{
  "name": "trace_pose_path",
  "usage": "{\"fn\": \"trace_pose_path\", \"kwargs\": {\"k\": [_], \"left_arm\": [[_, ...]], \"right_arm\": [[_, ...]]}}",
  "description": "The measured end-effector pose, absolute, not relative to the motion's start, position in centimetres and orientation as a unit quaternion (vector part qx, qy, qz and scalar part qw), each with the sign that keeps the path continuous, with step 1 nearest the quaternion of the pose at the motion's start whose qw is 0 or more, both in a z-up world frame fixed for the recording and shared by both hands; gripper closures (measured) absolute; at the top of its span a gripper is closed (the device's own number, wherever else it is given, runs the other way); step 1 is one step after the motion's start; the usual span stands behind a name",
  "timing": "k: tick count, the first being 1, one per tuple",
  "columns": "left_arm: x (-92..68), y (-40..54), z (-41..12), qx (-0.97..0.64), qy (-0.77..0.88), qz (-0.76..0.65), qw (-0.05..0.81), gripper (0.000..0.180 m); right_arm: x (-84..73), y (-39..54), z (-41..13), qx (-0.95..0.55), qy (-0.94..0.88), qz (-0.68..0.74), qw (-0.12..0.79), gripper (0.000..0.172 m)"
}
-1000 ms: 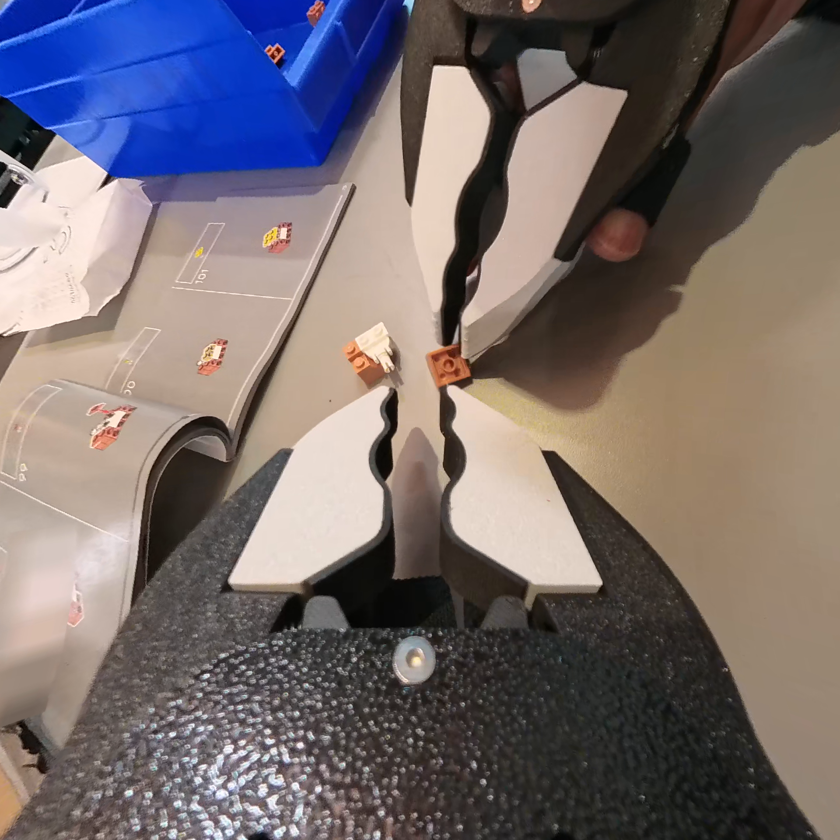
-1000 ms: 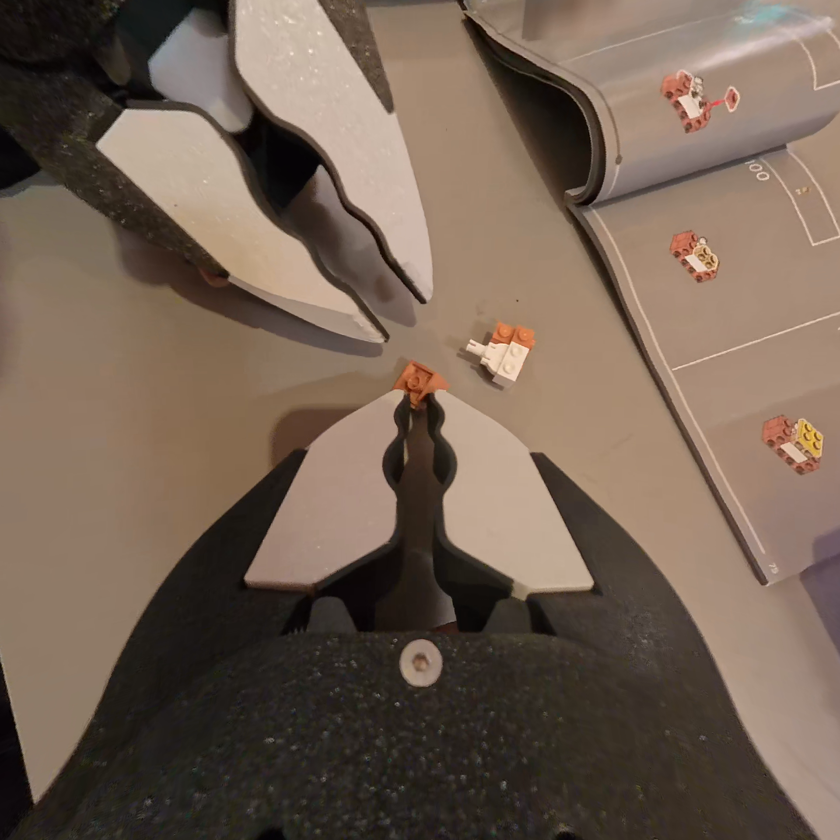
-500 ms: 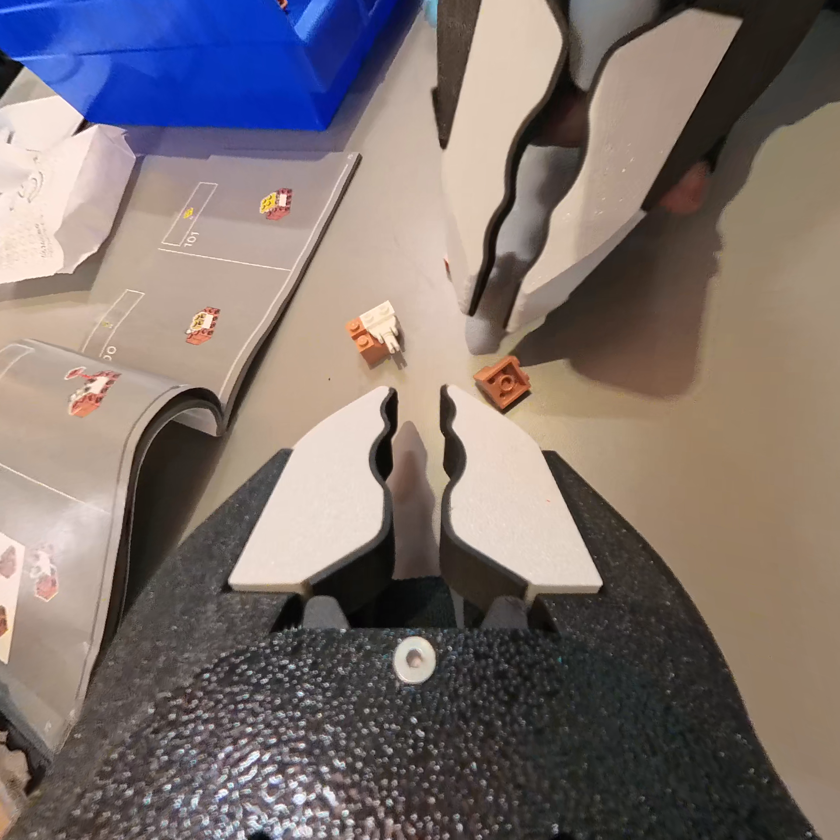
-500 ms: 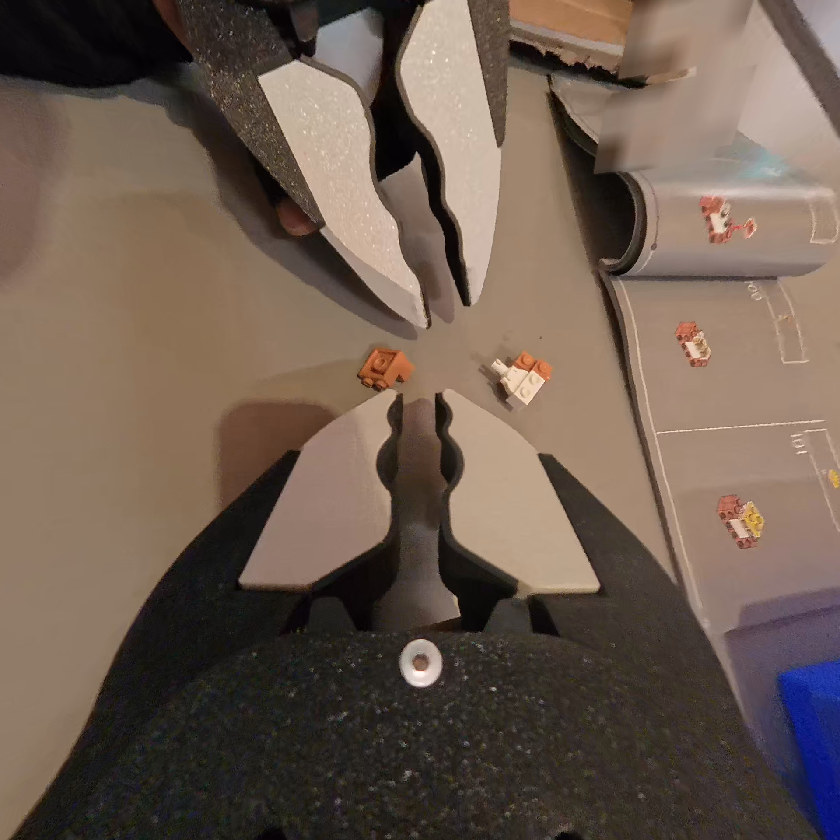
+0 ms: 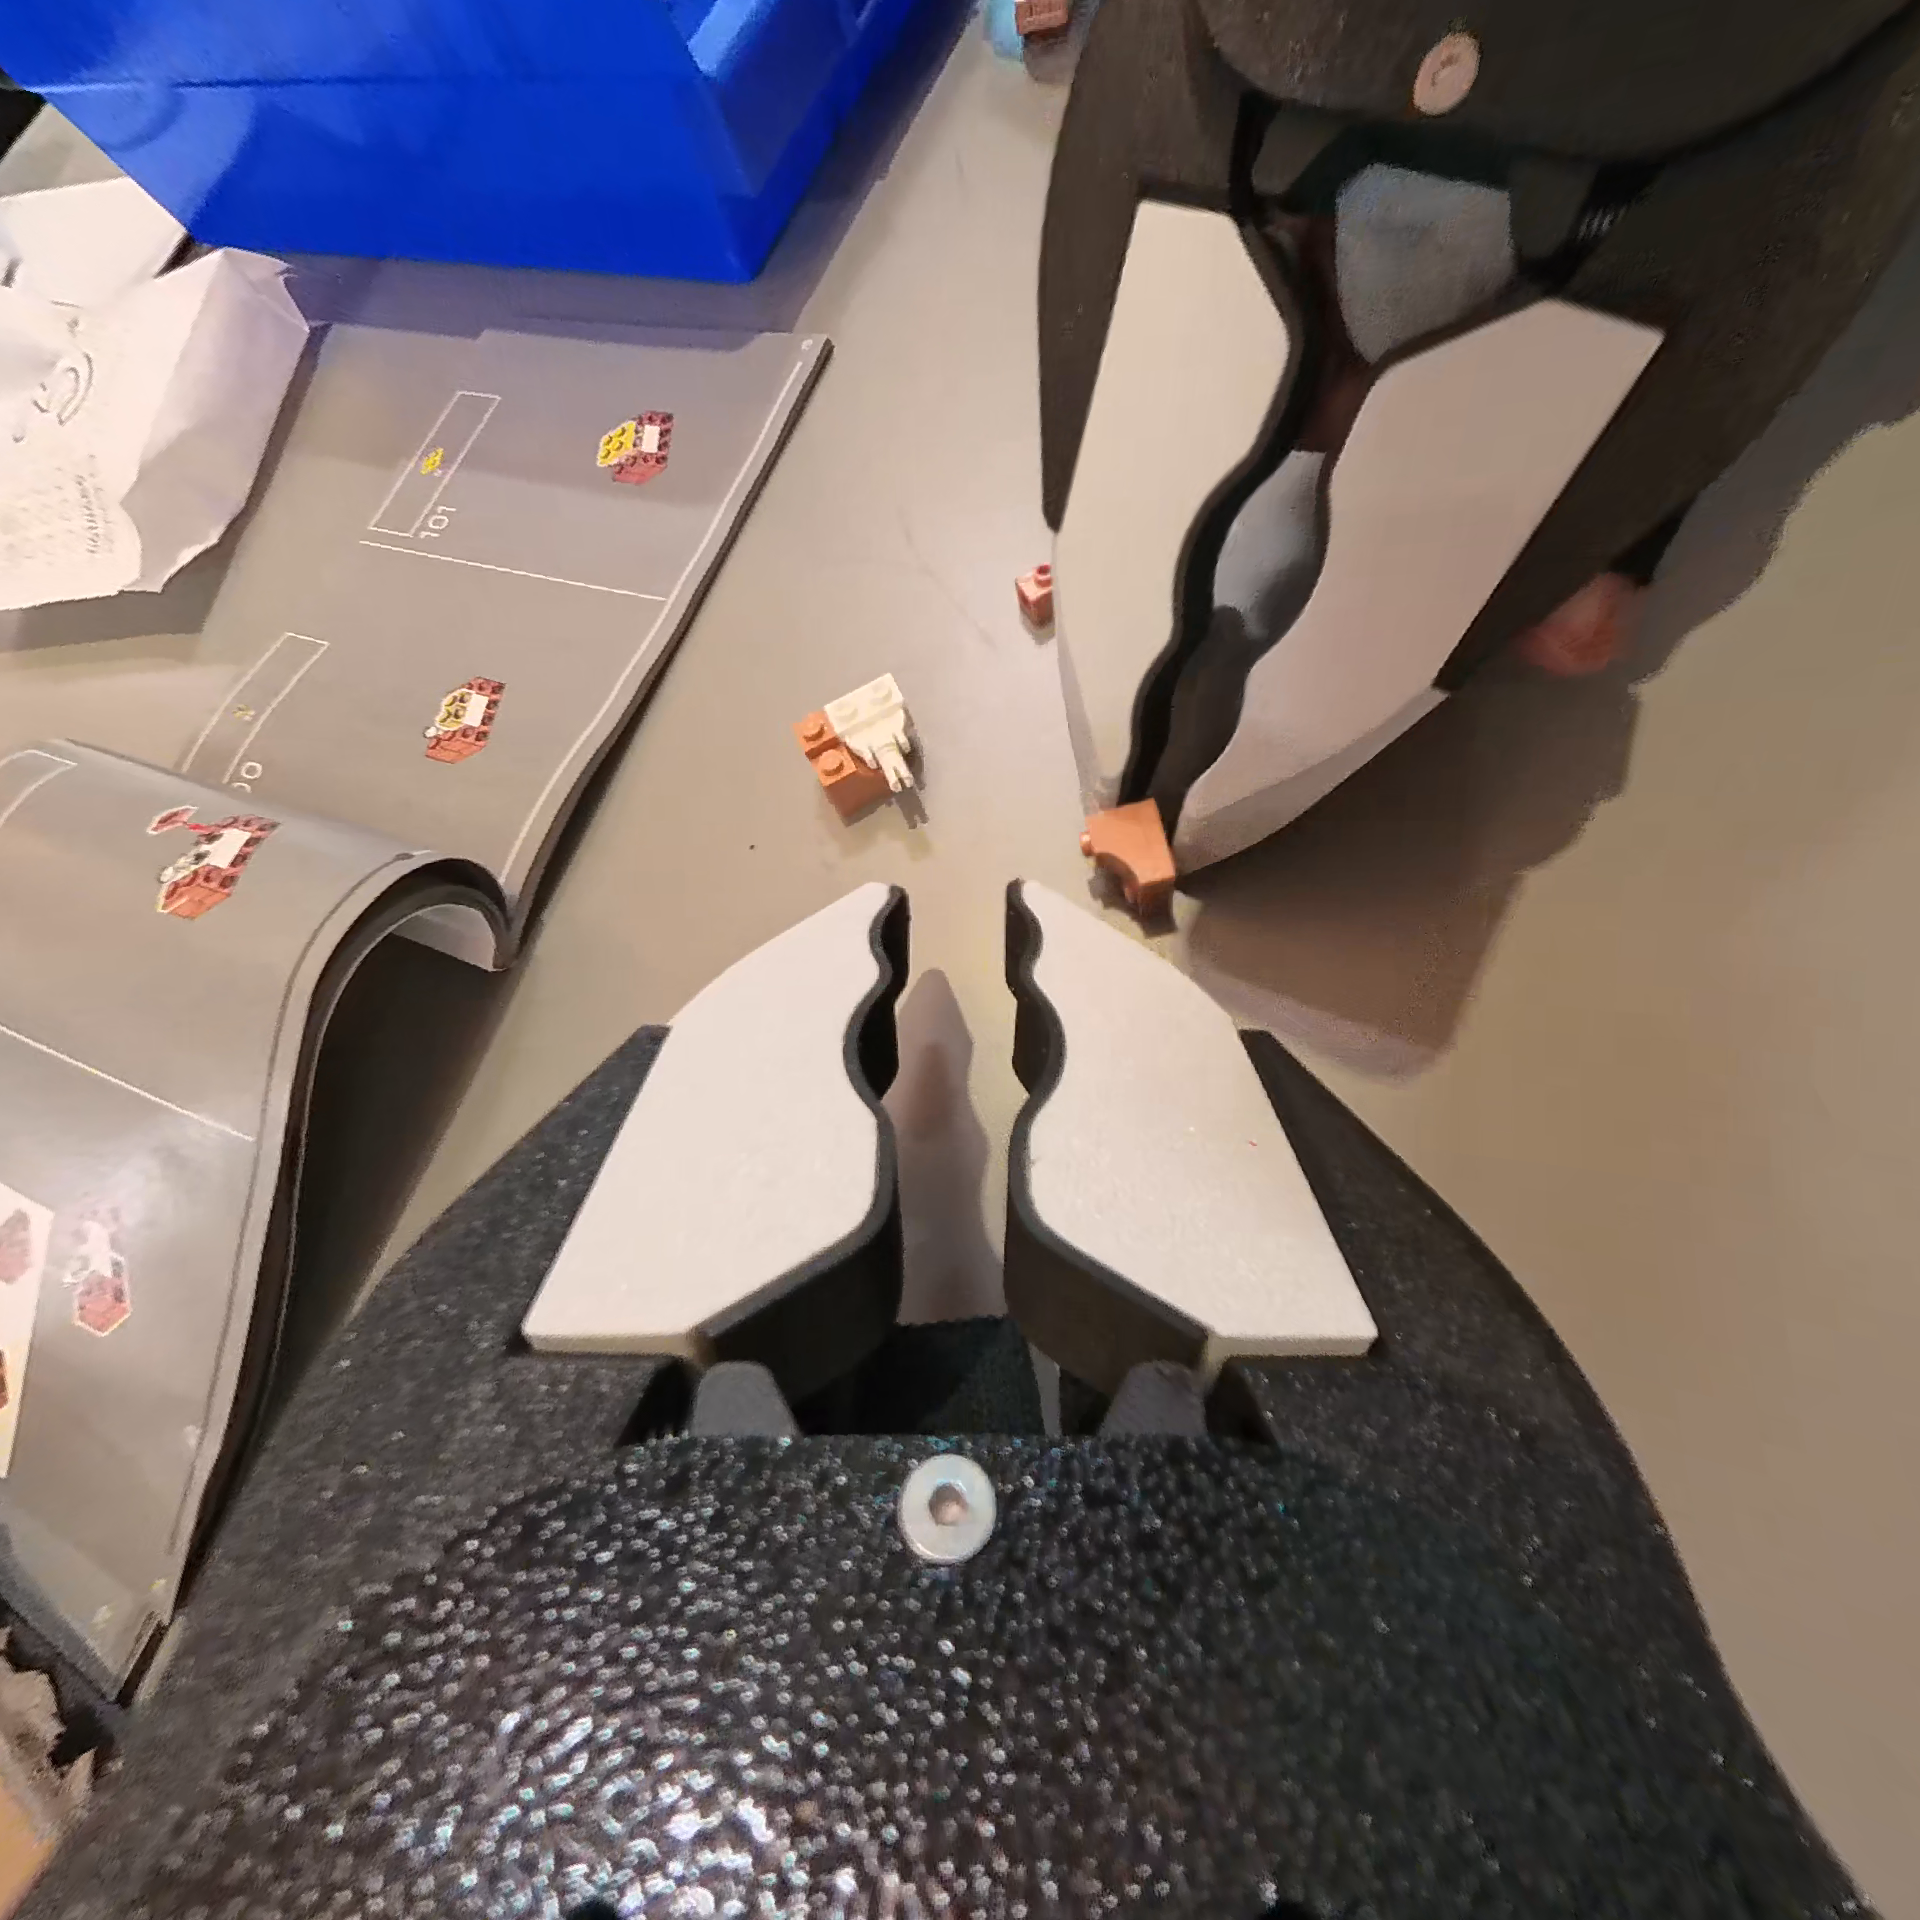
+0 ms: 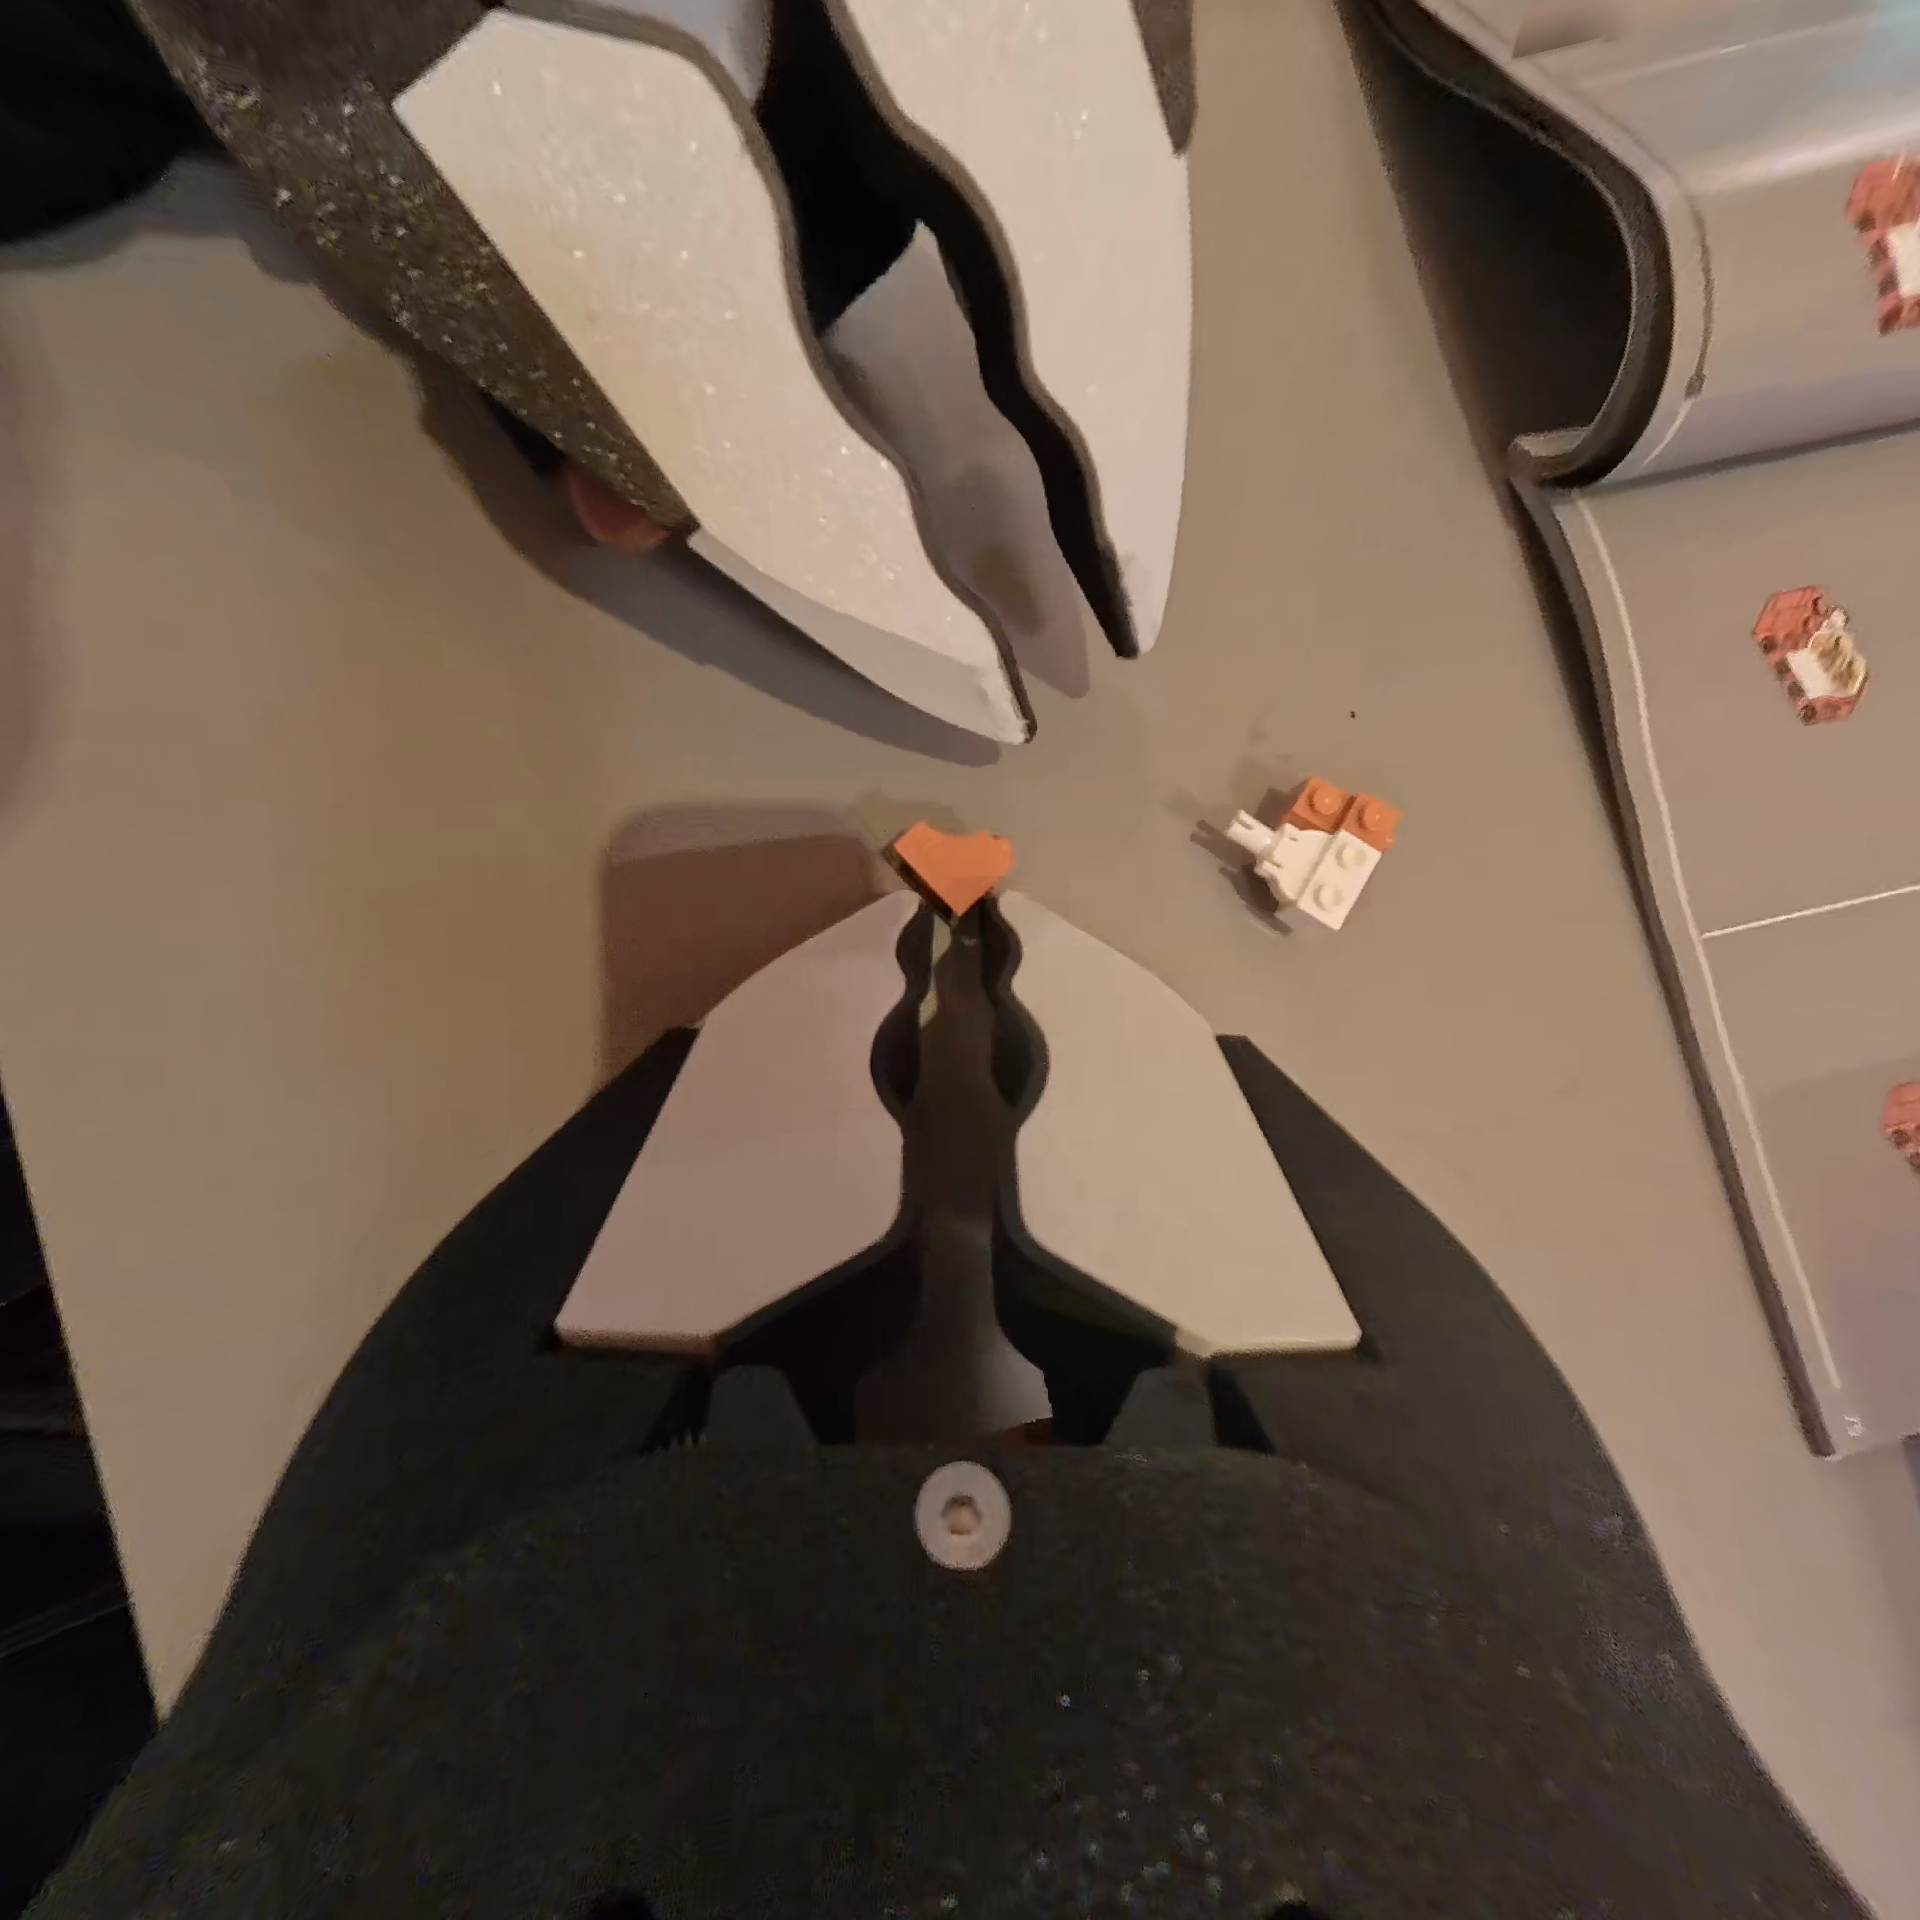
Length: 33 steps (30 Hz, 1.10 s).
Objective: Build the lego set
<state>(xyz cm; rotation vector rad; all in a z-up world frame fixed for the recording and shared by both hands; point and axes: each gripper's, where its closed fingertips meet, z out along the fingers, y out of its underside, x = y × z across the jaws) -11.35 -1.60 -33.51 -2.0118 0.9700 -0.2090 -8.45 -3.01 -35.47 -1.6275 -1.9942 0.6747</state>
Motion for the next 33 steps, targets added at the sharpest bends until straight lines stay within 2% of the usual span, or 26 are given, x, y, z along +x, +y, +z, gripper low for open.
{"fn": "trace_pose_path", "kwargs": {"k": [5,11,15,22,28,33], "left_arm": [[-10.9,-2.0,-33.6,-0.810,0.387,-0.104,0.427,0.164],[-9.6,-3.1,-33.1,-0.816,0.351,-0.217,0.404,0.163],[-8.8,-2.9,-32.1,-0.814,0.310,-0.276,0.406,0.163],[-8.7,-1.8,-32.4,-0.825,0.313,-0.215,0.418,0.165],[-8.3,-2.1,-33.3,-0.823,0.350,-0.184,0.407,0.169],[-8.7,-2.6,-34.5,-0.800,0.437,-0.117,0.393,0.172]], "right_arm": [[-8.8,-3.0,-34.5,-0.521,-0.758,0.243,0.309,0.166],[-9.1,-1.3,-32.4,-0.435,-0.761,0.208,0.434,0.166],[-9.2,-0.9,-31.9,-0.415,-0.748,0.176,0.487,0.166],[-9.2,-0.8,-33.4,-0.378,-0.770,0.082,0.507,0.166],[-9.0,-1.2,-34.0,-0.372,-0.784,0.070,0.492,0.164],[-8.0,-1.8,-34.0,-0.397,-0.791,0.116,0.452,0.156]]}}
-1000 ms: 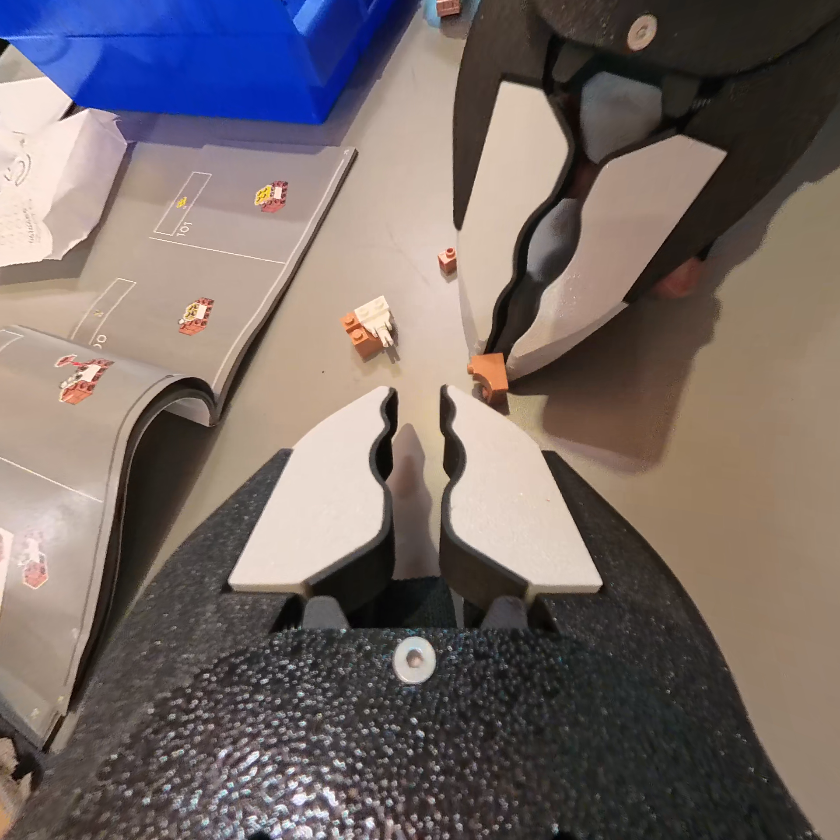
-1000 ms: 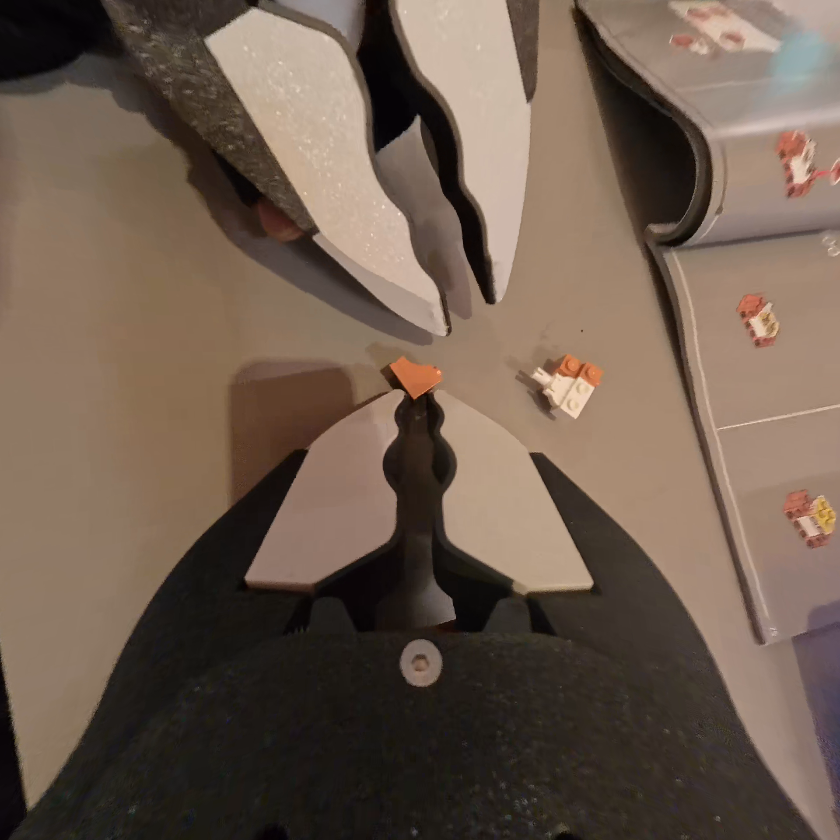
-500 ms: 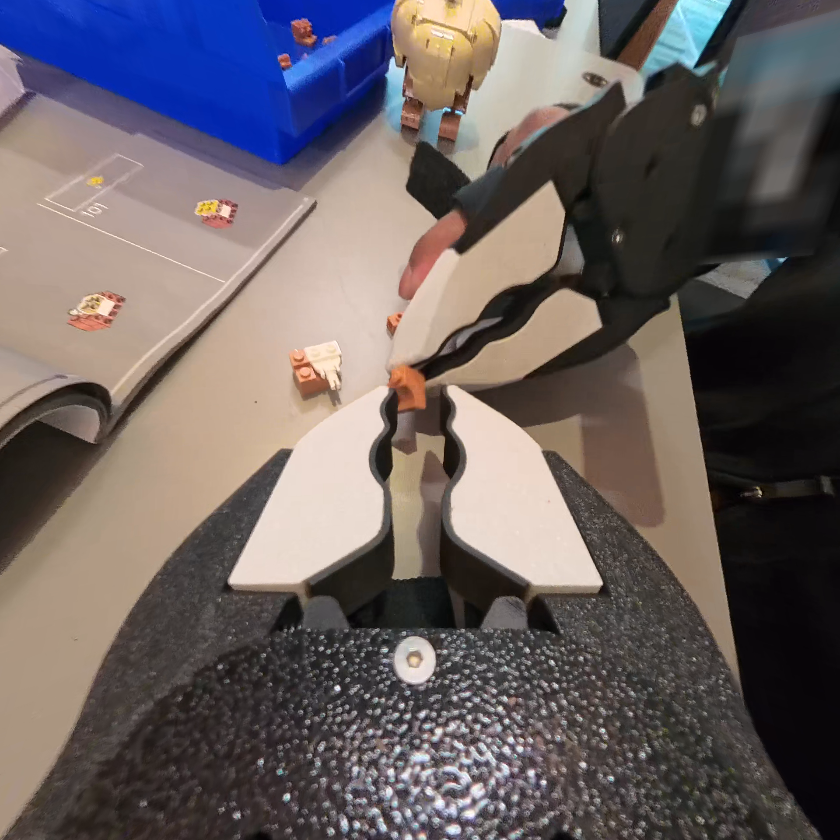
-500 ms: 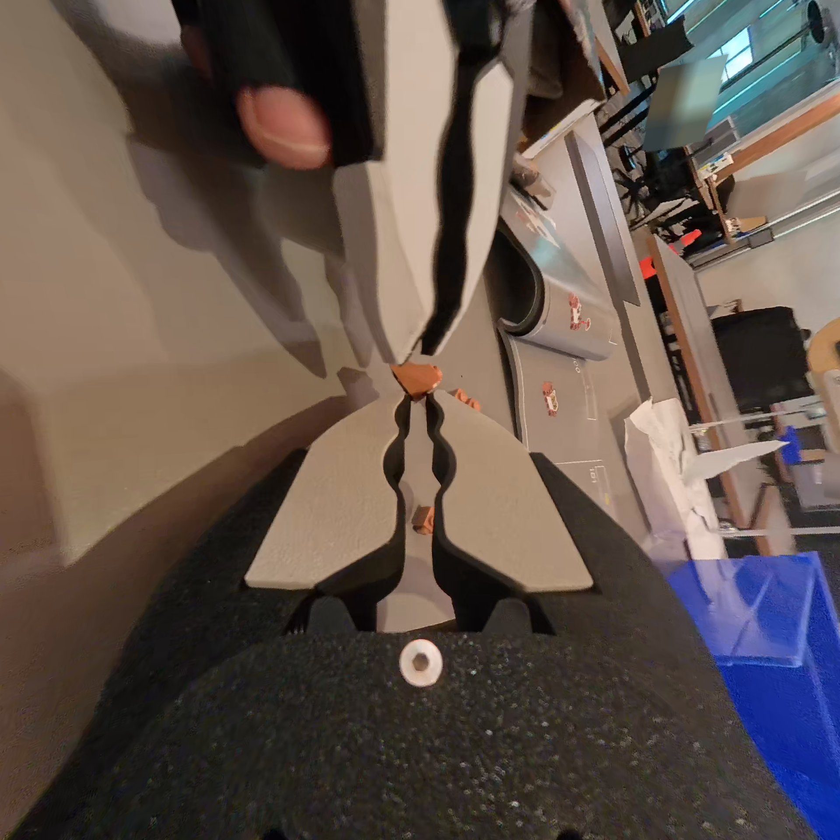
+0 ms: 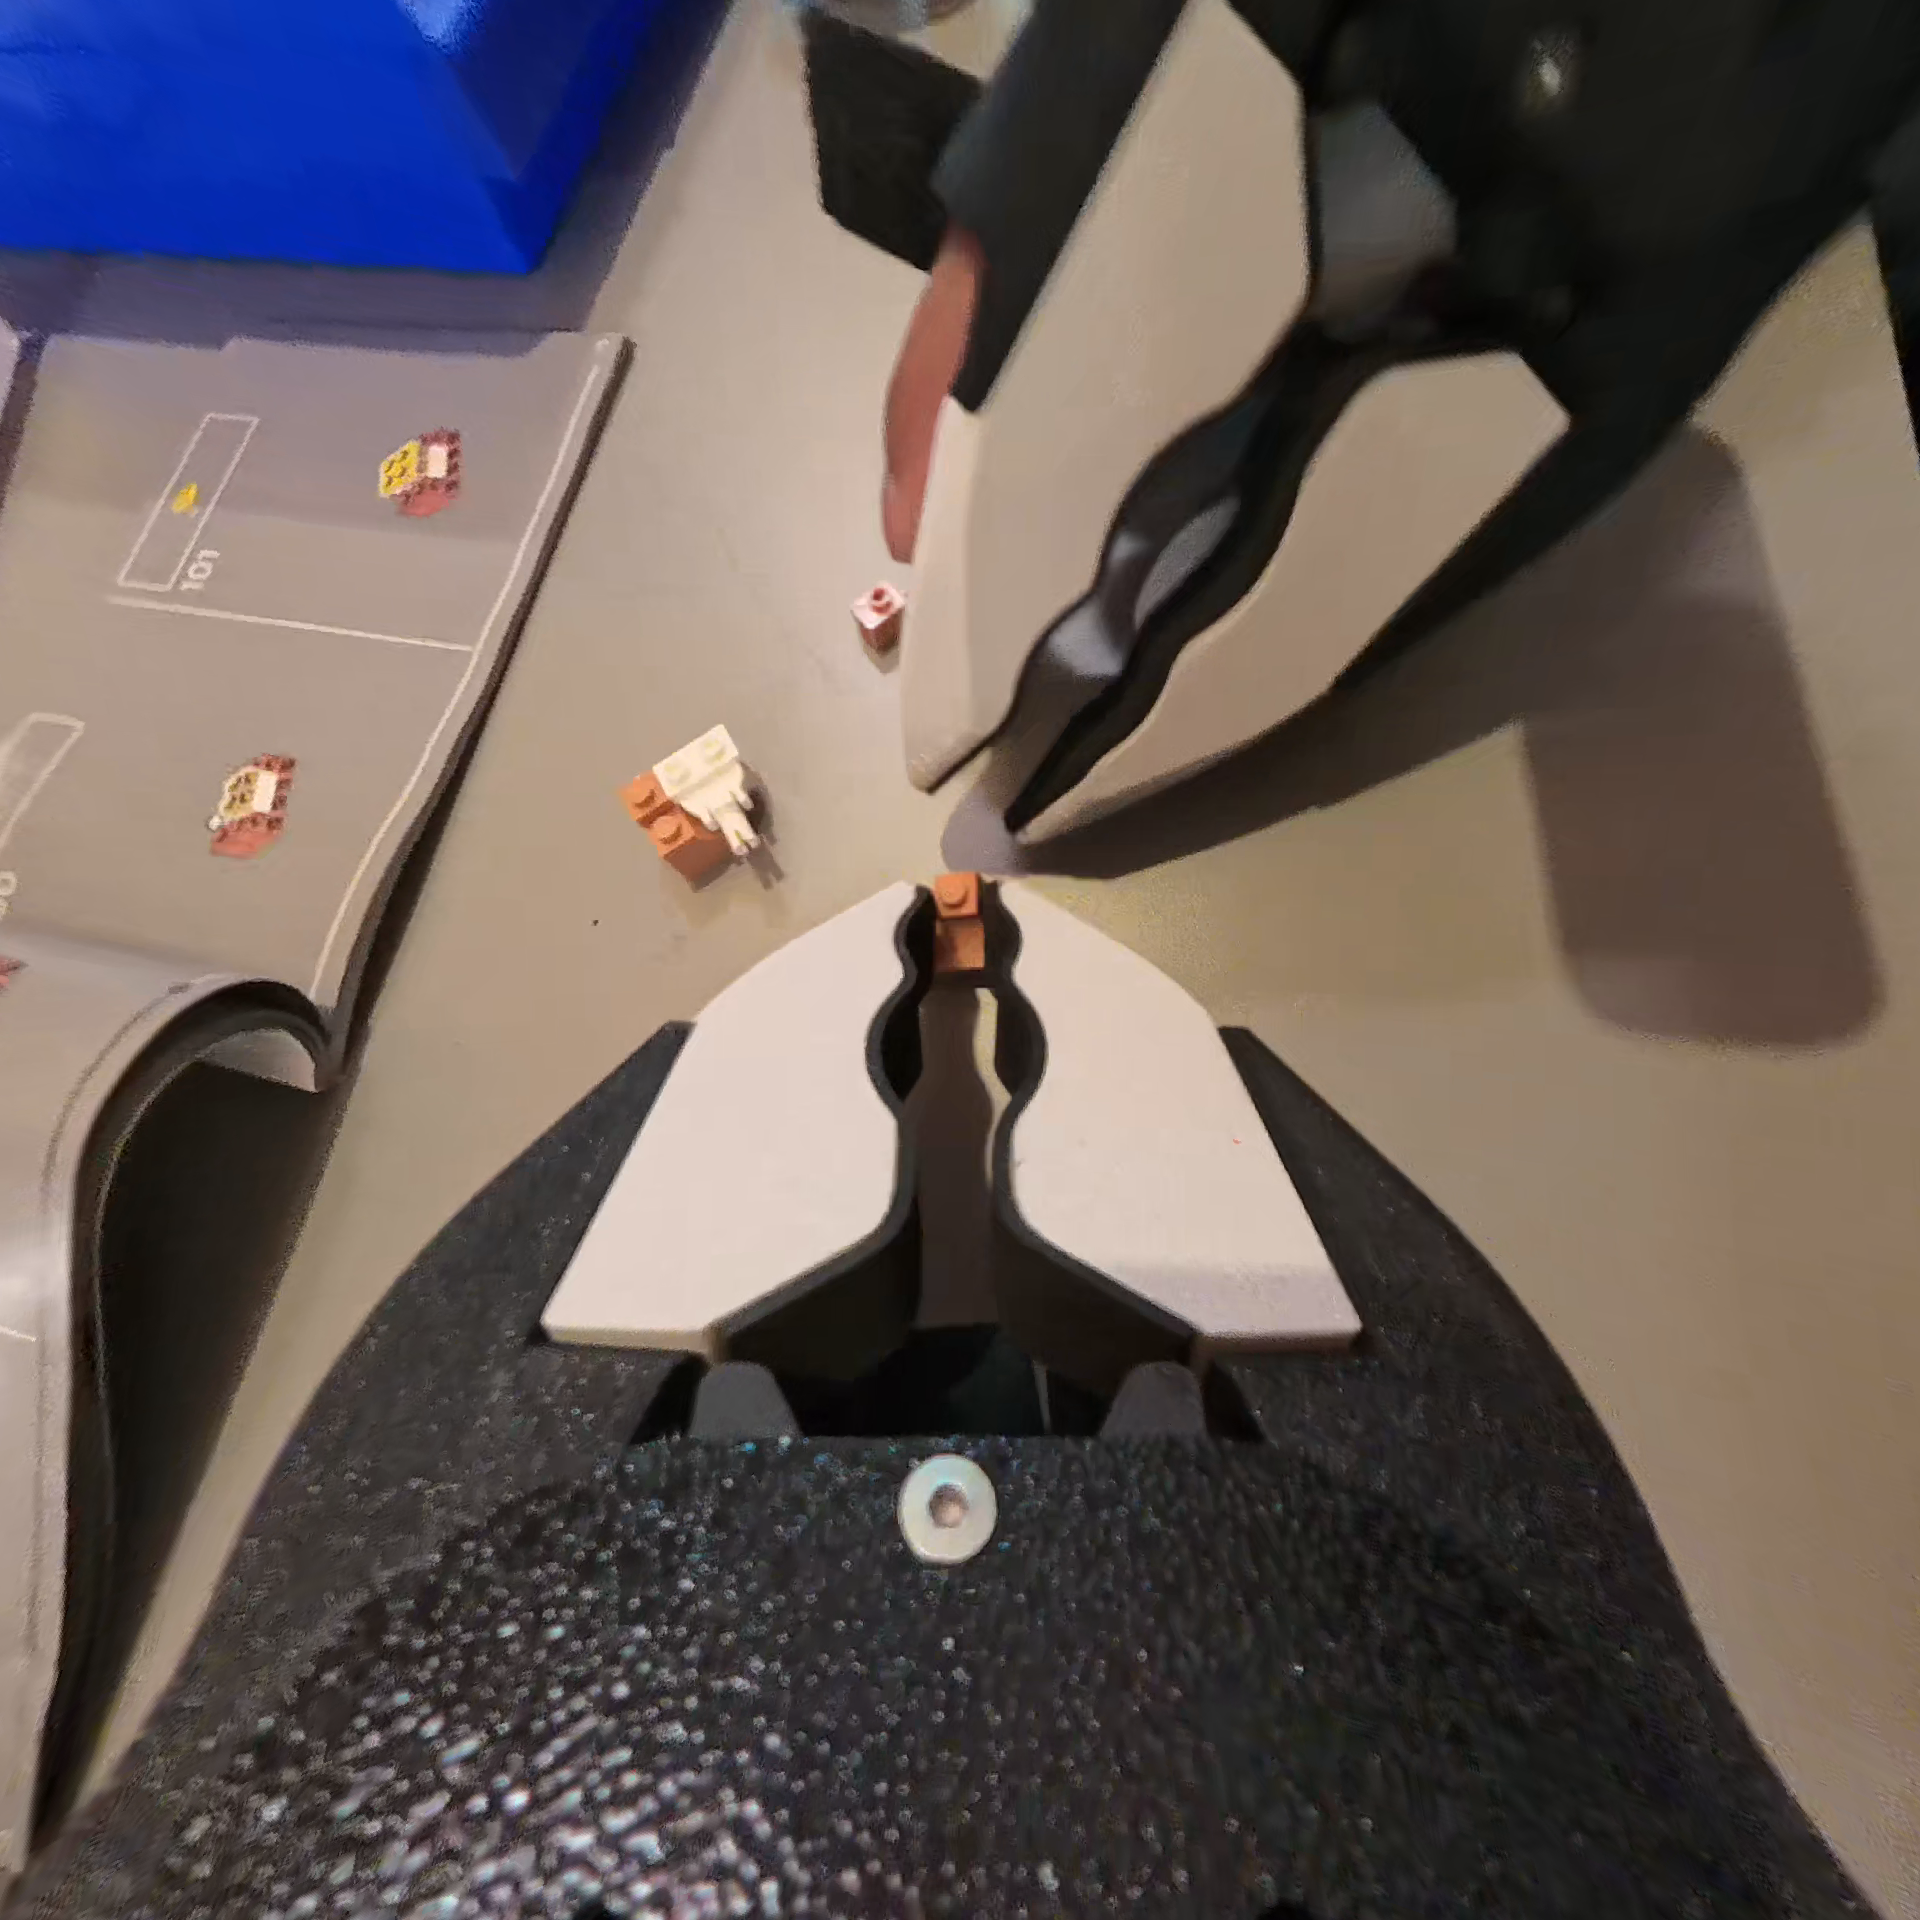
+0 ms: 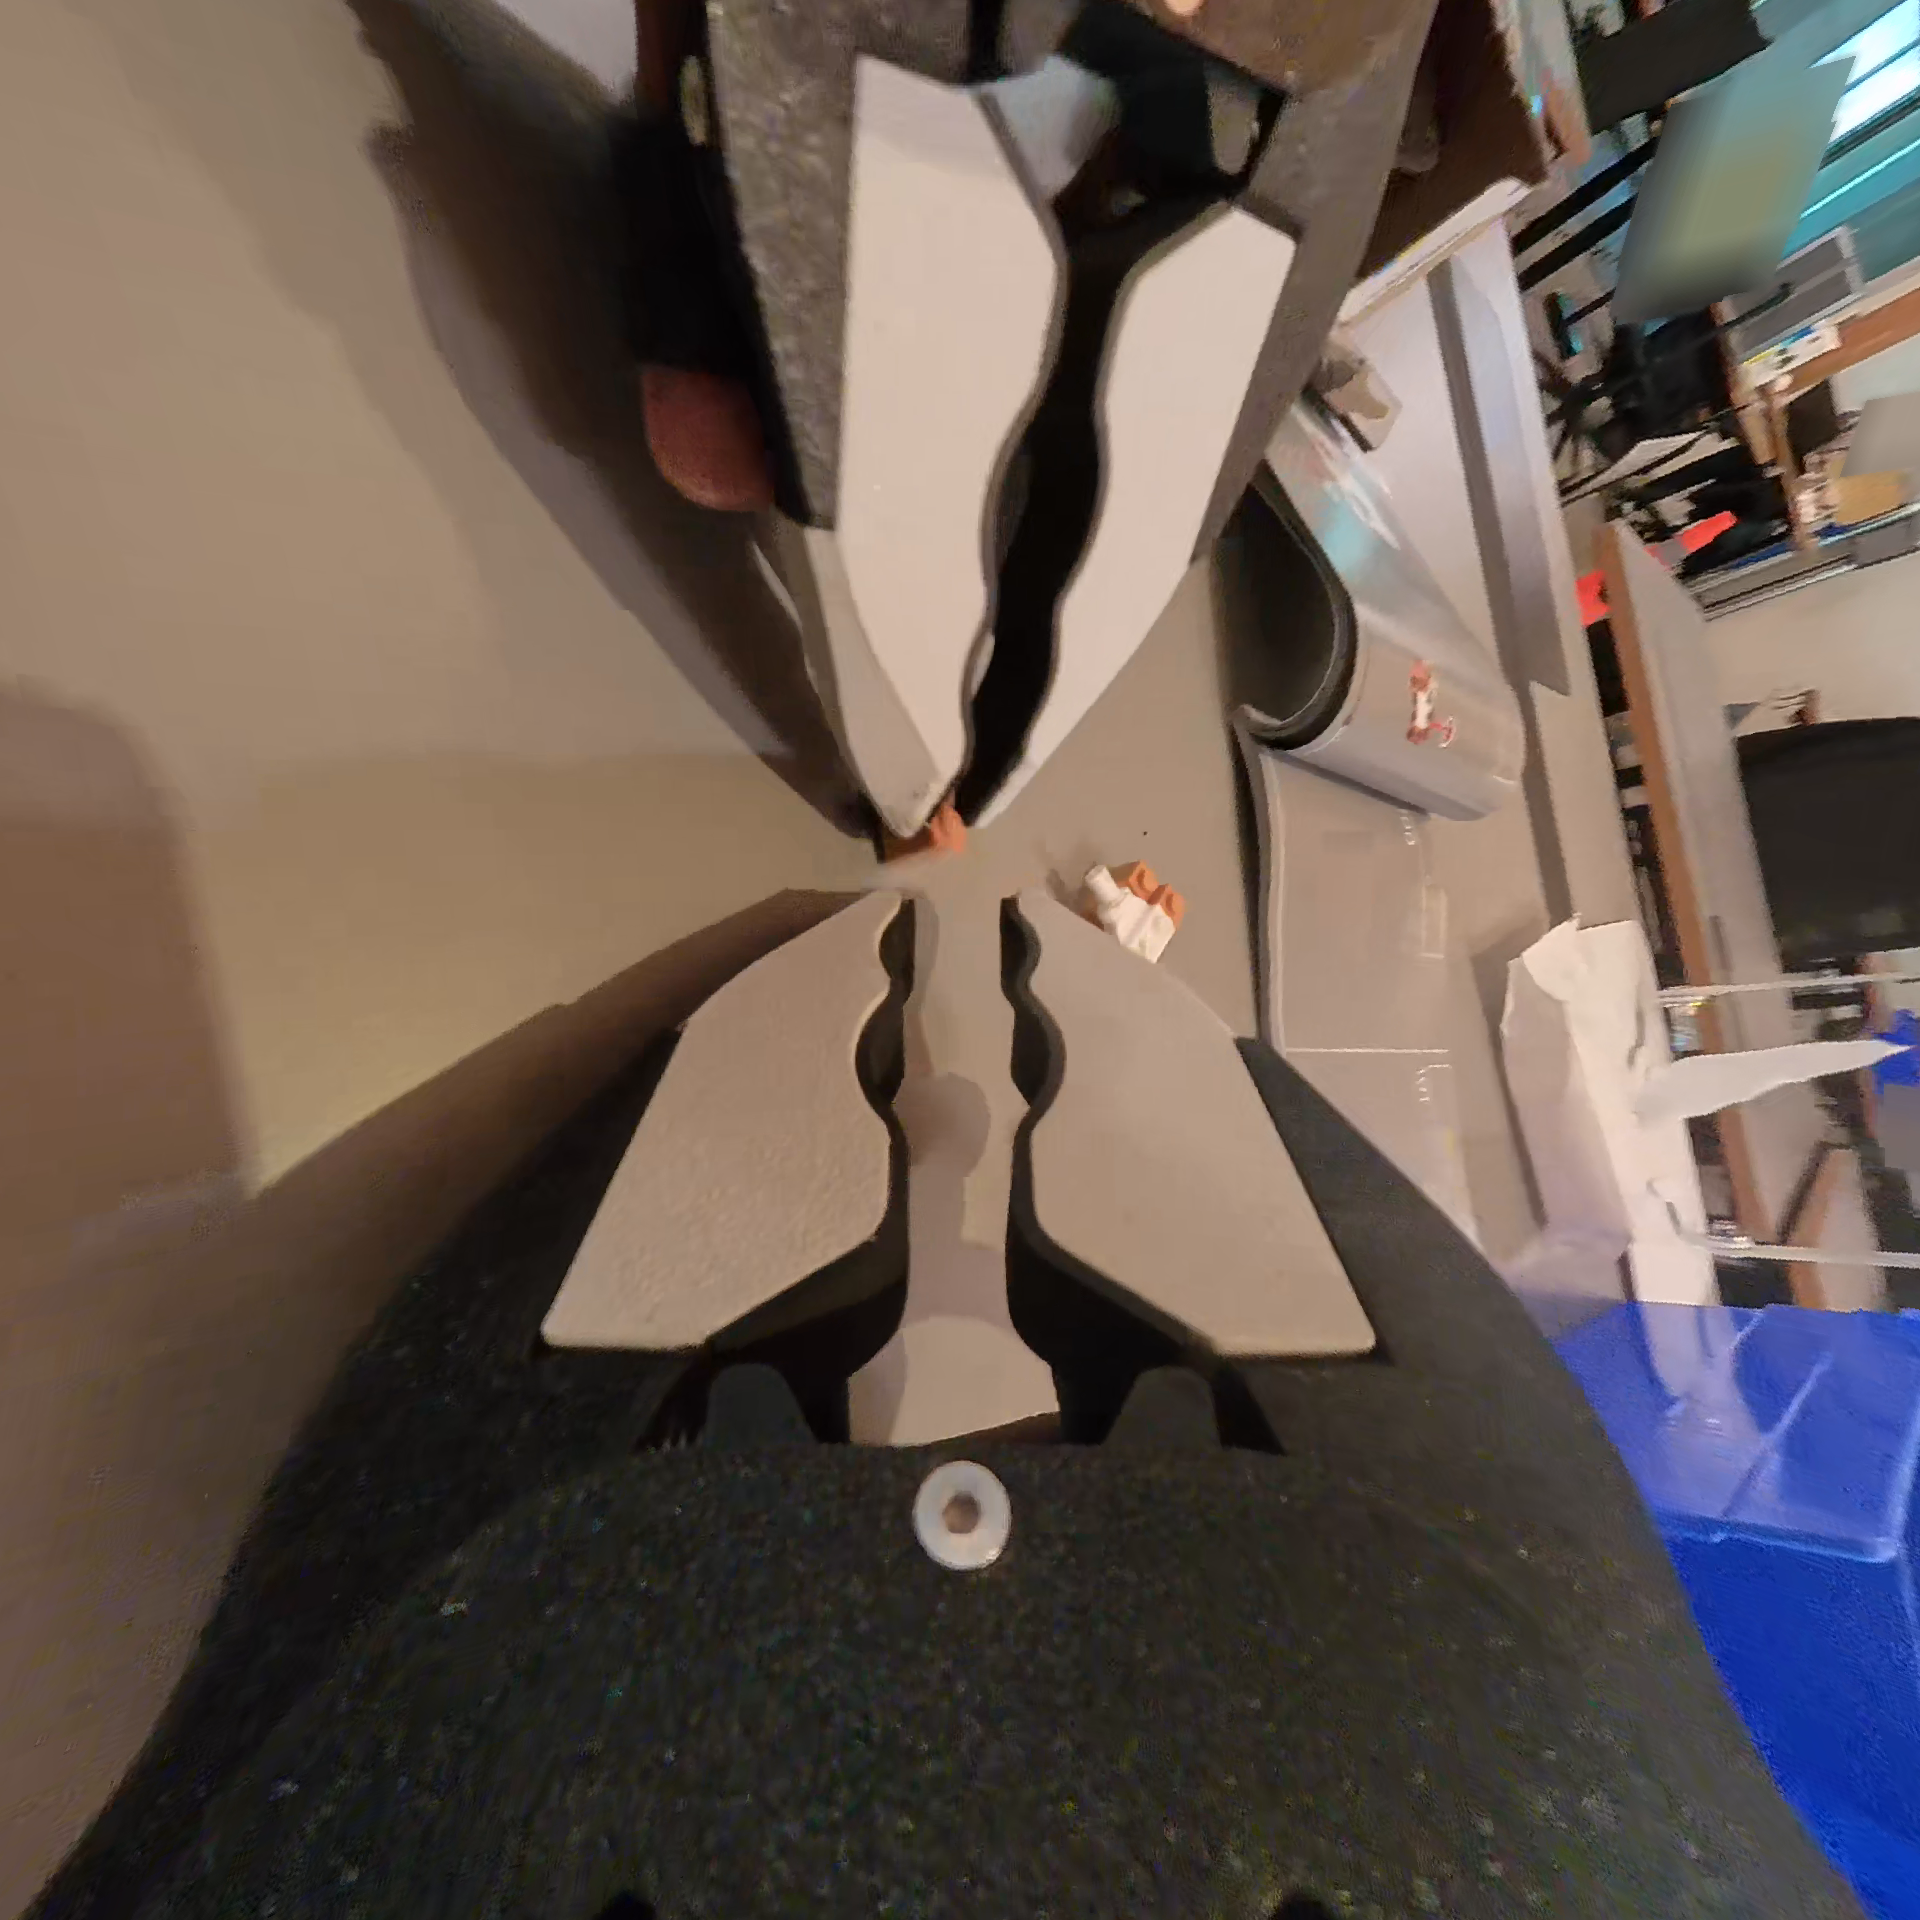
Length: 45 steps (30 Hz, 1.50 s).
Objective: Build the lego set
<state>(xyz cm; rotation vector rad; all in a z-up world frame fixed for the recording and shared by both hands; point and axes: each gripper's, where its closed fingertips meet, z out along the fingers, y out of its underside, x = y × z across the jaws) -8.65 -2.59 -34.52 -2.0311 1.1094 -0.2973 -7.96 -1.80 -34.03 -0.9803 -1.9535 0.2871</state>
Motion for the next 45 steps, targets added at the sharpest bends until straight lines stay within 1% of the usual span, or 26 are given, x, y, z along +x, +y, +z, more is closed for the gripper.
{"fn": "trace_pose_path", "kwargs": {"k": [4,8,10,15,20,26,30,34,38,45], "left_arm": [[-8.5,-3.2,-34.2,-0.783,0.462,-0.125,0.397,0.171],[-9.2,-3.1,-33.6,-0.789,0.444,-0.132,0.404,0.162],[-9.4,-3.2,-33.8,-0.790,0.449,-0.125,0.399,0.162],[-9.8,-3.1,-34.8,-0.798,0.459,-0.104,0.377,0.164],[-10.1,-2.1,-34.9,-0.800,0.449,-0.088,0.388,0.168],[-10.8,-2.3,-34.7,-0.805,0.440,-0.098,0.386,0.166],[-10.9,-2.4,-34.8,-0.831,0.401,-0.114,0.368,0.162],[-10.6,-2.7,-35.1,-0.857,0.370,-0.117,0.338,0.166],[-10.0,-2.7,-35.0,-0.858,0.373,-0.120,0.331,0.169],[-9.6,-2.0,-35.4,-0.848,0.406,-0.113,0.321,0.167]], "right_arm": [[-7.2,-1.0,-34.2,-0.419,-0.789,0.127,0.430,0.155],[-6.5,-0.1,-34.0,-0.426,-0.787,0.122,0.430,0.154],[-6.2,0.2,-33.6,-0.431,-0.782,0.130,0.431,0.154],[-4.8,1.4,-33.2,-0.450,-0.771,0.145,0.425,0.154],[-2.8,2.7,-32.8,-0.479,-0.761,0.183,0.398,0.153],[-2.4,3.6,-33.7,-0.516,-0.750,0.212,0.355,0.154],[-3.2,3.6,-34.2,-0.506,-0.762,0.208,0.346,0.154],[-3.7,3.2,-34.8,-0.510,-0.768,0.209,0.327,0.154],[-4.0,2.9,-34.6,-0.499,-0.776,0.205,0.326,0.154],[-4.2,2.6,-35.1,-0.493,-0.787,0.211,0.306,0.151]]}}
